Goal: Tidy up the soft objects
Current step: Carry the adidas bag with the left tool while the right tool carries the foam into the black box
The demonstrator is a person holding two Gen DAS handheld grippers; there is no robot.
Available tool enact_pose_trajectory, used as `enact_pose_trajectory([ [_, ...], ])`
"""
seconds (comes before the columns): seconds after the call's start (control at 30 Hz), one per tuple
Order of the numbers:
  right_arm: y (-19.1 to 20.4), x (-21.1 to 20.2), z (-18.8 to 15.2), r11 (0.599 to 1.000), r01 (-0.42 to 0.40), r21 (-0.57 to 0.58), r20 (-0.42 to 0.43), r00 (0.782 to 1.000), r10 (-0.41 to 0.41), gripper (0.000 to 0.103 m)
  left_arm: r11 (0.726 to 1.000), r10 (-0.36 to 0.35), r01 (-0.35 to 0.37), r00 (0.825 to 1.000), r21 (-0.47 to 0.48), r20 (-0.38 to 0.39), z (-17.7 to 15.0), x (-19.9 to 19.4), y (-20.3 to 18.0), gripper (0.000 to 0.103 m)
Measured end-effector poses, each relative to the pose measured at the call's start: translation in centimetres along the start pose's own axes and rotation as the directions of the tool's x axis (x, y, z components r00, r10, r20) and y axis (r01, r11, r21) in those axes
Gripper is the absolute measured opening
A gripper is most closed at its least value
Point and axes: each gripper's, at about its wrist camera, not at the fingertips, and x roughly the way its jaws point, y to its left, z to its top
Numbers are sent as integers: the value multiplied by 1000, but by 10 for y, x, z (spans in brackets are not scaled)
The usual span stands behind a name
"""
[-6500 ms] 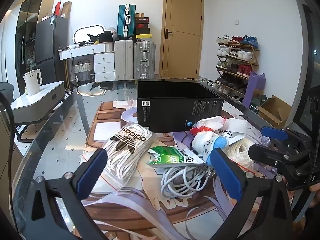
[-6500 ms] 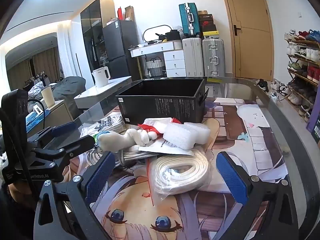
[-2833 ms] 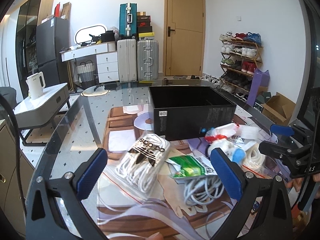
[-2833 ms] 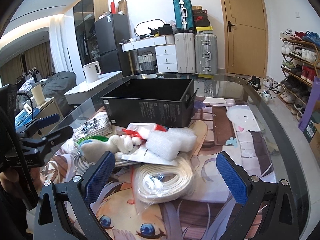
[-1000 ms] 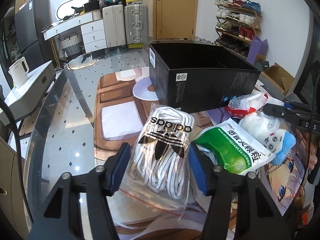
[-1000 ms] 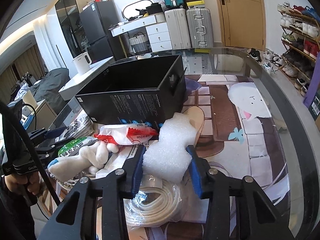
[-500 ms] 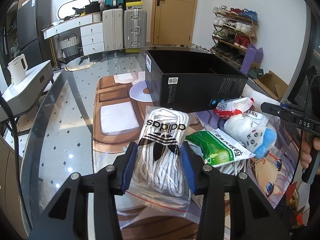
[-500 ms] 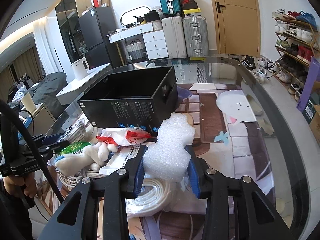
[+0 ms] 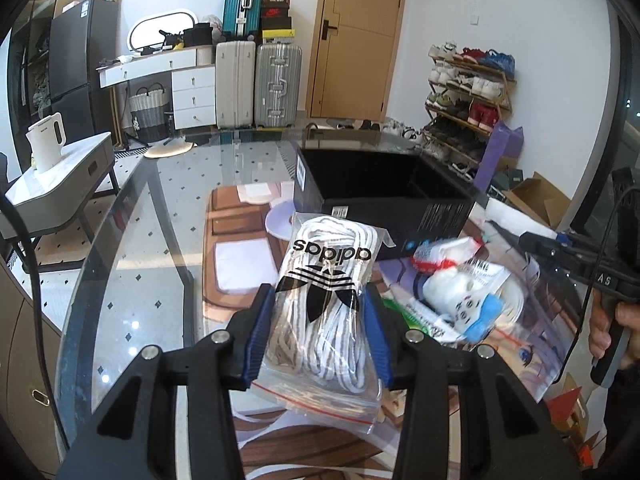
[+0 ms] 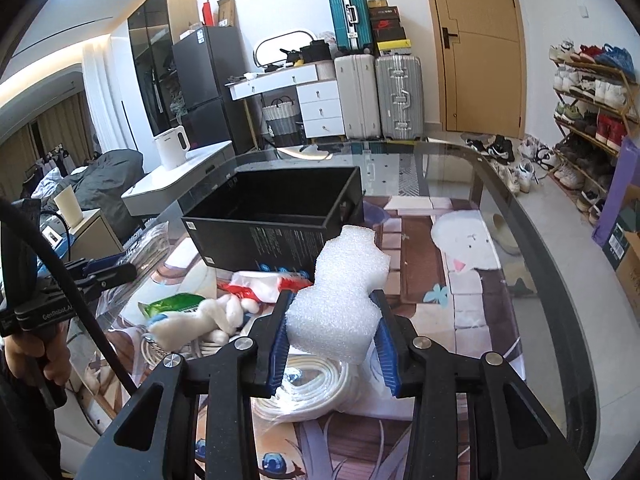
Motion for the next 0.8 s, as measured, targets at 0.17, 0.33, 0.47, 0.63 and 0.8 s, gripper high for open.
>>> enact_pose_trajectory([
  [0.17,5,-7,8,1000,-13,-20,18,1000,13,38,1000,-9,9,999,-2,32,11,-6,-5,42],
  [0.33,12,-11,18,998,-37,-48,31,999,38,38,1000,-8,8,998,8,61,24,-7,-11,42],
  [0.47,20,-11,25,996,-60,-70,35,997,63,38,1000,-11,10,997,14,78,34,-5,-16,42],
  [0.63,30,-7,35,992,-82,-96,32,996,85,38,1000,-16,15,996,15,85,47,1,-22,42],
  [0.8,35,0,43,989,-100,-107,13,995,102,38,1000,-17,15,996,22,87,57,9,-24,42],
])
